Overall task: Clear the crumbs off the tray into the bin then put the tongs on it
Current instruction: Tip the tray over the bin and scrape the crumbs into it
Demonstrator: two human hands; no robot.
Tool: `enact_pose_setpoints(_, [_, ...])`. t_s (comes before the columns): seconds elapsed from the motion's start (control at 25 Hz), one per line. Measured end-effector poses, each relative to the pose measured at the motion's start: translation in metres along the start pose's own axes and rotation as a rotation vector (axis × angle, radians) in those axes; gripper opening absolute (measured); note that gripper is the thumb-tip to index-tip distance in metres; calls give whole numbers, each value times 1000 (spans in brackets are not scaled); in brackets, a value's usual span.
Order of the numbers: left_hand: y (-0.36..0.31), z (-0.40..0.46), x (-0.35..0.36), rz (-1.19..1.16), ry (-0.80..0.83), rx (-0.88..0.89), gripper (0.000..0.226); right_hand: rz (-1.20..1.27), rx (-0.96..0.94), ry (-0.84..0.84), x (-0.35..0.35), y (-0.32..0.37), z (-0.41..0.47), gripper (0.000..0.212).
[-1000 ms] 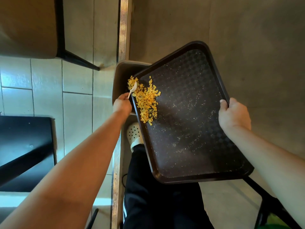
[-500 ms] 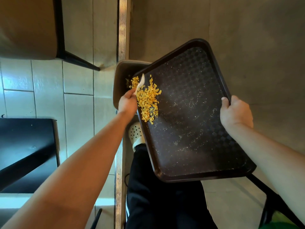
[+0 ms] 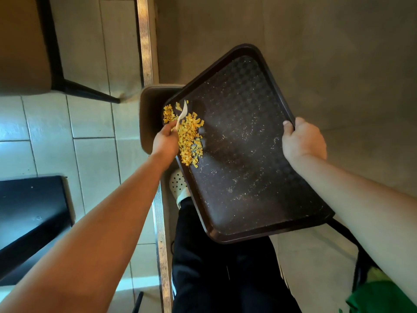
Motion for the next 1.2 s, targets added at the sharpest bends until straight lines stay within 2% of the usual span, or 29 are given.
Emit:
enact_pose_setpoints(0.08, [-3, -2, 17, 57, 77, 29, 44, -3, -8, -1, 0, 0, 0, 28])
enact_pose_setpoints(0.16, [2, 0, 18, 46, 68, -12, 45, -4, -11, -1, 0, 0, 0, 28])
enact_pose_setpoints(0.36, [18, 9, -12, 66, -137, -92, 39, -10, -6, 5, 2, -3, -1, 28])
enact_pose_setpoints(0.6, [-27, 6, 33, 30, 31, 90, 42, 6, -4, 11, 5, -2, -2, 29])
enact_pose_setpoints(0.84, [19, 22, -17, -15, -108, -155, 43, 18, -1, 4, 5, -2, -2, 28])
enact_pose_setpoints(0.92, [20, 9, -23, -20, -91, -103, 38, 17, -3, 2, 5, -3, -3, 27])
enact_pose_setpoints(1.04, [26, -17, -15, 3, 27, 55, 37, 13, -14, 6, 5, -3, -3, 27])
enact_pose_setpoints(1.12, [42, -28, -5, 84, 108, 110, 37, 9, -17, 8, 5, -3, -3, 30])
enact_pose_setpoints(1.2, [52, -31, -4, 183, 103, 146, 36, 11, -19, 7, 5, -3, -2, 29])
Point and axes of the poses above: each hand's wrist, its own z-axis towards the middle knuckle, its own x-axis out of the palm, y = z × x, the point moved 10 cm from there along z, towards the middle knuckle, and after that the axes turned 5 degrees about -z, right-handed, at the moved point
